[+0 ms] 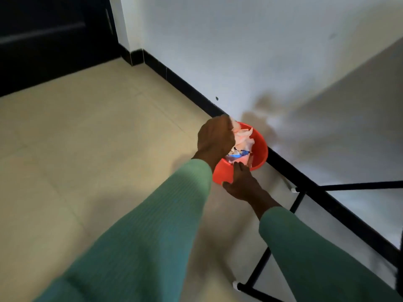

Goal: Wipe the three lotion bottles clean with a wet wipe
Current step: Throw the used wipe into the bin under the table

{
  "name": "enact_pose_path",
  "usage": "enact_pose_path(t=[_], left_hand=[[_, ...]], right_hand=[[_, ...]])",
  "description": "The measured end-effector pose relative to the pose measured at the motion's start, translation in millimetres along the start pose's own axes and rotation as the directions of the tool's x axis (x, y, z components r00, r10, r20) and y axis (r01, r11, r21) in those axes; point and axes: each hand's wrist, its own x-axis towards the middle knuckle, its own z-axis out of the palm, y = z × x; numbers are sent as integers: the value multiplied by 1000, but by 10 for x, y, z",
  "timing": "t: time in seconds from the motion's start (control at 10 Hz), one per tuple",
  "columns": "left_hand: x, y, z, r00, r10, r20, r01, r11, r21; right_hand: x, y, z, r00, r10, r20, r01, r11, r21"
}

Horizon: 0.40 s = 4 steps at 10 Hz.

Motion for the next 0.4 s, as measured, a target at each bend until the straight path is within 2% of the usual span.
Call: enact_pose_path(t=[0.1, 0.2, 0.3, 0.4], left_hand=[[269, -12, 418, 993, 121, 18, -122, 984, 132], [367, -121, 743, 971, 147, 190, -188, 958, 215], [312, -352, 1088, 860, 73, 505, -323, 844, 429], [306, -331, 1001, 847, 116, 518, -385, 807, 447]], right_hand=[[78, 108, 223, 999, -4, -35, 3, 999, -35], [79, 171, 287, 999, 14, -32, -14, 1000, -14], [1, 159, 334, 998, 1, -57, -1, 1000, -4], [62, 136, 310, 998, 12, -66, -11, 1000, 14]])
